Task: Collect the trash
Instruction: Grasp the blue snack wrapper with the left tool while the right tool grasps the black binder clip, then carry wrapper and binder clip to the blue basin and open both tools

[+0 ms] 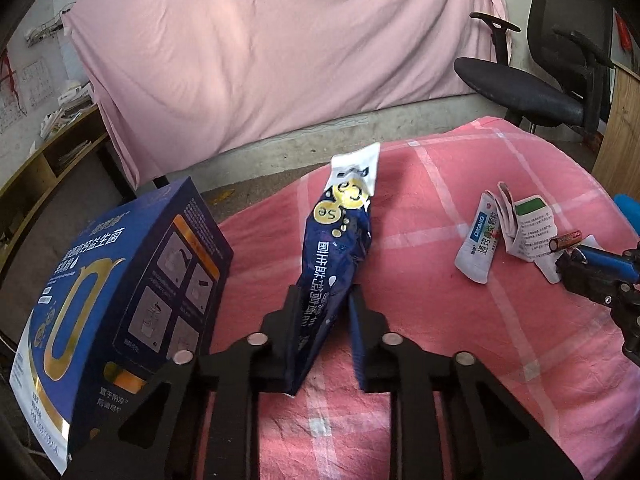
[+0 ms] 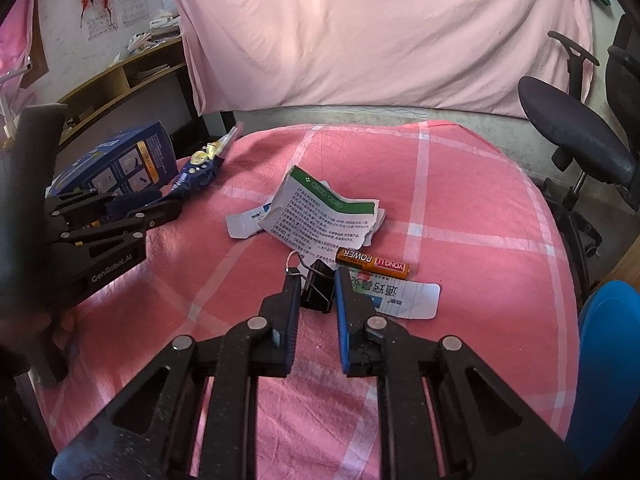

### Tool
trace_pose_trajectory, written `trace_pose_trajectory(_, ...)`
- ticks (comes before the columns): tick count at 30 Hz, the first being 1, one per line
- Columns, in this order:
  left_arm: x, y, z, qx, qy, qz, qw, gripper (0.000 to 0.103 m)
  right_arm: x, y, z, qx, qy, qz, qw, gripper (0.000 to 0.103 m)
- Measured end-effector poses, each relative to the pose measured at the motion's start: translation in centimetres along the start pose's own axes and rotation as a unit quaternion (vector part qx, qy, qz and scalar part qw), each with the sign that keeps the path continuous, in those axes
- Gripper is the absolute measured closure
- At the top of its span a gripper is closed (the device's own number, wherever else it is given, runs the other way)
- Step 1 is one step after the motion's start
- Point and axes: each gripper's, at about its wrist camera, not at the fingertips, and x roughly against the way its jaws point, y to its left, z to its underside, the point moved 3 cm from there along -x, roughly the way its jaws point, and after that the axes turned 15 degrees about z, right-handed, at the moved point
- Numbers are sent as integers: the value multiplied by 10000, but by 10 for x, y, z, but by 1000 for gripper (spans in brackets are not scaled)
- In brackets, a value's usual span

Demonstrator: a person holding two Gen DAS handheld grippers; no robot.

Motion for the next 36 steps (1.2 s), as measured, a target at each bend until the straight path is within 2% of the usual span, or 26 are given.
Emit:
trace_pose_trajectory(6,9,-2,1,24,-95,-46,9999,100,4,0,1,8,-67,-54,10000,61)
trace_pose_trajectory(13,39,-10,13,293,-459,276,9981,101,21,-1,4,-58,-420,-166,9990,61)
trace_pose_trajectory(16,53,-17,18,390,-636,370,9965,101,35,0,4,-92,-736,-204,9970,61)
trace_pose_trajectory(17,57,-20,18,395,-691,375,9961,101,46,-2,3,-138,-1004,-207,9946,61)
trace_pose_trajectory(19,66,-25,16,421,-807,402,9950,101,52,-2,4,-168,-1133,-209,9932,61)
trace_pose_trajectory(20,71,-28,14,421,-853,403,9946,101,64,-6,2,-232,-1397,-197,9897,61)
trace_pose_trajectory(22,80,-33,8,400,-936,404,9940,101,71,-8,1,-270,-1534,-180,9876,61)
trace_pose_trajectory(23,86,-38,5,381,-1002,401,9934,101,84,-14,-1,-363,-1799,-162,9829,61)
trace_pose_trajectory(27,107,-55,-10,270,-1242,388,9911,101,105,-23,-4,-573,-2125,-129,9754,61)
trace_pose_trajectory(32,134,-80,-25,36,-1626,402,9859,101,138,-40,-5,-771,-2637,31,9615,61)
trace_pose_trajectory(34,142,-89,-30,-63,-1759,425,9835,101,155,-52,-3,-920,-2919,136,9519,61)
trace_pose_trajectory(36,152,-101,-37,-186,-1928,454,9800,101,162,-57,-2,-979,-3031,192,9477,61)
